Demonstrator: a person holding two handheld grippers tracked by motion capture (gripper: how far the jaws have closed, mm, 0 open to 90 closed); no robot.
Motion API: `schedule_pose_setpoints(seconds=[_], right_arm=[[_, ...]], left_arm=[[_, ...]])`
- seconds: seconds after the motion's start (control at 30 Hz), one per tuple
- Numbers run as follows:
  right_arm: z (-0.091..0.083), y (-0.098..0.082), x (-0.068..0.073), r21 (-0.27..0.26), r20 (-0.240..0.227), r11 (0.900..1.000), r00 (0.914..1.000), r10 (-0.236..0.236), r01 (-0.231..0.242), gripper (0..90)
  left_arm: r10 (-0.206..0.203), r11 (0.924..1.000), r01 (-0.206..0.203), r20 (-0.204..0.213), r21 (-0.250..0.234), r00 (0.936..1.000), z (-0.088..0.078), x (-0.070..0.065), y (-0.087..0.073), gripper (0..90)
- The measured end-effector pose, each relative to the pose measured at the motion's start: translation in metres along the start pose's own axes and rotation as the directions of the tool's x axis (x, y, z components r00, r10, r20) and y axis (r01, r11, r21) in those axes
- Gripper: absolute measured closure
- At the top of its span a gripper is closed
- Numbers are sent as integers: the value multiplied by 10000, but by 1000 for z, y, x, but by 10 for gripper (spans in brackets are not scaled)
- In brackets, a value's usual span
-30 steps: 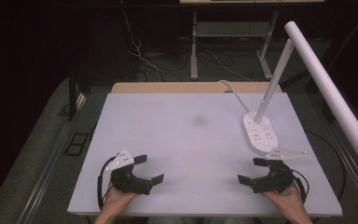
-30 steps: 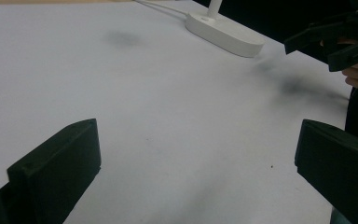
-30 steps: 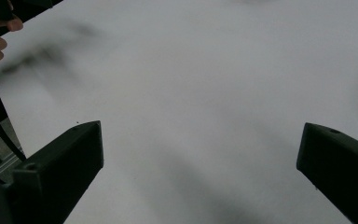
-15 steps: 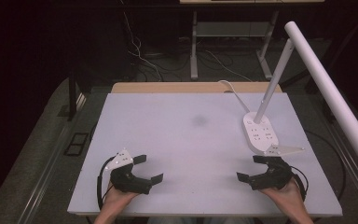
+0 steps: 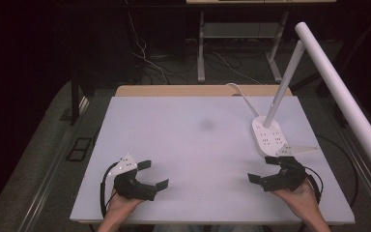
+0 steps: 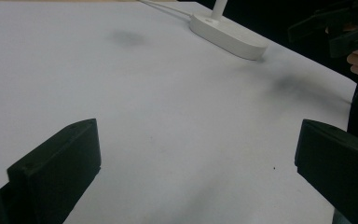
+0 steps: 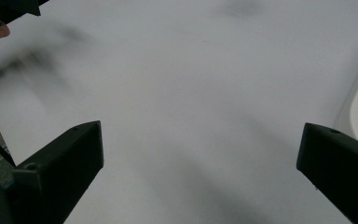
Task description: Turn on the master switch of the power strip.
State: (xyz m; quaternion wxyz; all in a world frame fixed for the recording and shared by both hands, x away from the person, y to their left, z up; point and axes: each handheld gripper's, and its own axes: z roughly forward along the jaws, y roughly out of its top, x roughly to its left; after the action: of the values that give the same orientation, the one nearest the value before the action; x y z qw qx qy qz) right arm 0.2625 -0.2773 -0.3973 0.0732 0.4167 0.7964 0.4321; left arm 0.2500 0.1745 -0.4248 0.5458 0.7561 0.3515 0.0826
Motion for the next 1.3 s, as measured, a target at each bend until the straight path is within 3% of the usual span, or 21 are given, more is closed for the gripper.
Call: schedule_pose_setpoints(seconds=[1.3], right_arm=[[4,62,-14,743,274,9943,9965,-787,765,0]], left_arm=[[-69,9997,58,-418,-246,9991,-3,4,1,0]])
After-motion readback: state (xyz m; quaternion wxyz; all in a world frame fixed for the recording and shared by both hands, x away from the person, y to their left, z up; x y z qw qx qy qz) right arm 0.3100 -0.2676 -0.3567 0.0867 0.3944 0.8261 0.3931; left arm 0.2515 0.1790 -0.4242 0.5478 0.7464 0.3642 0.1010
